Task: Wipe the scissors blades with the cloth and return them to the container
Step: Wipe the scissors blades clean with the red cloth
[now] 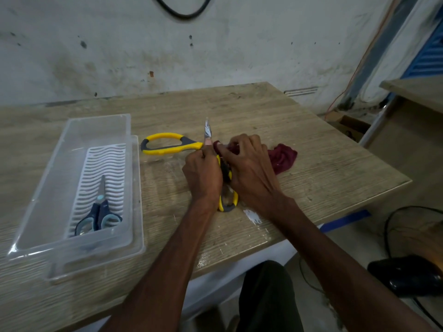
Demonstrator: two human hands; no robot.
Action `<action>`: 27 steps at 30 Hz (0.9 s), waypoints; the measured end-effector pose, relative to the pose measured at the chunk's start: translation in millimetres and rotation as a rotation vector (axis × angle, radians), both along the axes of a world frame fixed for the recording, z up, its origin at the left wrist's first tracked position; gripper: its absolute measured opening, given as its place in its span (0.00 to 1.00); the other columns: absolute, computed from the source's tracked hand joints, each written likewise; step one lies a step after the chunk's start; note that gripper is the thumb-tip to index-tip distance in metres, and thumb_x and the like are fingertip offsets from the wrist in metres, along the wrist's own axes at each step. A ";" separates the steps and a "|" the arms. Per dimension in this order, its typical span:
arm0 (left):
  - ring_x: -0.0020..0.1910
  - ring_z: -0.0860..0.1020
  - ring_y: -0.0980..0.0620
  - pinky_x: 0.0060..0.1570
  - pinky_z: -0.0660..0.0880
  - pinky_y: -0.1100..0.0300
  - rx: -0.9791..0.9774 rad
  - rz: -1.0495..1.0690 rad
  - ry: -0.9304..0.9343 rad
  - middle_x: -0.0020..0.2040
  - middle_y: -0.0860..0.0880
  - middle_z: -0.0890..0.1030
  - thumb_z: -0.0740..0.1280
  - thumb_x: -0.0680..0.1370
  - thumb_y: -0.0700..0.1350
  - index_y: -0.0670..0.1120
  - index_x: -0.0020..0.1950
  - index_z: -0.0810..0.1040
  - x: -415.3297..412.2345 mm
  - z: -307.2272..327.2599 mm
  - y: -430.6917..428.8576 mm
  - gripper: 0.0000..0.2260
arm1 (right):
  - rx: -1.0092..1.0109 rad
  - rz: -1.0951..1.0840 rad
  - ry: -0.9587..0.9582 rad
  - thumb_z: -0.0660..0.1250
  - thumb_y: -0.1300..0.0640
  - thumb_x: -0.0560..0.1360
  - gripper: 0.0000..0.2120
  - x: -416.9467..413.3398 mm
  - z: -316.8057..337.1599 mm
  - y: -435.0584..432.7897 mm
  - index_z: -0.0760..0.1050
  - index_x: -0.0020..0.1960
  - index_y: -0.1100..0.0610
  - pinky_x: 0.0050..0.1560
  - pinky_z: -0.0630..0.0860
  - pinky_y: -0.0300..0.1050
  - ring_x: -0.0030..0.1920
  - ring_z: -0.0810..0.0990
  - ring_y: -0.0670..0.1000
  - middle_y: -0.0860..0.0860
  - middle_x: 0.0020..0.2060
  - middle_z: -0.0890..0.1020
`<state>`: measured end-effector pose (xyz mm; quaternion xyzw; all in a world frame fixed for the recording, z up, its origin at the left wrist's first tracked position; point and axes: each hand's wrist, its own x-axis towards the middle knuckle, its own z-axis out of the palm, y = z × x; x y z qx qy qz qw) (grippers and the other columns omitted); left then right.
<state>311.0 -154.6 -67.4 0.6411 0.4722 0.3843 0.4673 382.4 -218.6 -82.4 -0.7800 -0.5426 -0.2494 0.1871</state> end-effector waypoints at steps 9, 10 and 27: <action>0.55 0.76 0.38 0.54 0.69 0.51 0.054 0.025 0.033 0.52 0.36 0.80 0.55 0.82 0.52 0.37 0.50 0.82 -0.1 -2.4 2.0 0.22 | -0.148 -0.126 -0.060 0.58 0.54 0.71 0.27 -6.8 -4.8 -5.1 0.67 0.71 0.51 0.42 0.65 0.51 0.44 0.74 0.58 0.57 0.43 0.79; 0.56 0.75 0.38 0.56 0.69 0.50 0.051 0.027 0.040 0.53 0.36 0.80 0.55 0.82 0.52 0.36 0.51 0.81 -0.1 -3.4 2.9 0.22 | -0.147 -0.112 -0.060 0.59 0.54 0.71 0.28 -6.3 -4.4 -2.1 0.67 0.71 0.51 0.42 0.65 0.51 0.44 0.74 0.58 0.56 0.43 0.80; 0.52 0.77 0.38 0.46 0.69 0.54 0.066 0.058 0.012 0.49 0.37 0.81 0.57 0.81 0.54 0.38 0.48 0.82 2.6 -5.8 2.7 0.22 | 0.116 -0.013 0.293 0.55 0.48 0.78 0.18 -6.7 9.7 -17.7 0.72 0.66 0.50 0.48 0.72 0.52 0.47 0.78 0.55 0.51 0.45 0.80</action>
